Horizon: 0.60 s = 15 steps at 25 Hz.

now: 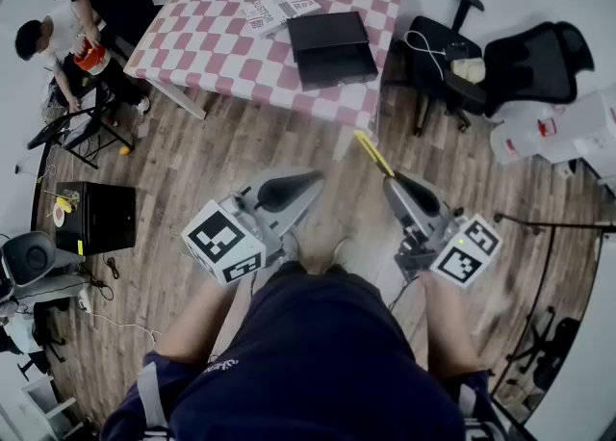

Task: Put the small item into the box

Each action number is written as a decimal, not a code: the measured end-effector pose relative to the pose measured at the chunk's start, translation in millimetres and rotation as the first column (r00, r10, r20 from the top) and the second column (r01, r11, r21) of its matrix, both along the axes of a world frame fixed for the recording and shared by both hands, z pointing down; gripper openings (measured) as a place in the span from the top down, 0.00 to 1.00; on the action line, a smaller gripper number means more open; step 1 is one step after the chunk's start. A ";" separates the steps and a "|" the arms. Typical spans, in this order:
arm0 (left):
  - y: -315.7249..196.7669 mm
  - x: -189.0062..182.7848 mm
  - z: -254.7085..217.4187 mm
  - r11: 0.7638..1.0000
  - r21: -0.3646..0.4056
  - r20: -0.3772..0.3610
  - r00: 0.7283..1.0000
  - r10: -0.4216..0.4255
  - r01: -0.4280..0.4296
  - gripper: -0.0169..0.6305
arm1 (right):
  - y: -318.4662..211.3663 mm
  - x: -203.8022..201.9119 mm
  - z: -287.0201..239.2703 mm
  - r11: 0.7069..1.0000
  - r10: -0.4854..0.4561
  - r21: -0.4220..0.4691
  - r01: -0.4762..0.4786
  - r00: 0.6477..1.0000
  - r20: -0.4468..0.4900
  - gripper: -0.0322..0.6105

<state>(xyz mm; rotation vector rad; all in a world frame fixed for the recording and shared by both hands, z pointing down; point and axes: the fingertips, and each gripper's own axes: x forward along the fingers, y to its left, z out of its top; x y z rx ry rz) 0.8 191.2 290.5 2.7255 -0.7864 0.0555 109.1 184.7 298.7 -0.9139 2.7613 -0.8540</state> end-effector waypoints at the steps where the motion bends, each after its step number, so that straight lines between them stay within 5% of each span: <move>1: -0.7 0.7 1.8 1.000 -0.004 -0.001 1.000 -0.001 0.001 0.91 | -0.8 0.2 0.9 1.000 0.000 -0.001 0.000 1.000 -0.001 0.88; 15: -2.5 37.5 15.2 0.999 -0.024 0.013 0.999 -0.035 0.035 0.91 | -0.3 33.3 18.2 0.998 -0.063 -0.025 0.064 0.998 0.006 0.88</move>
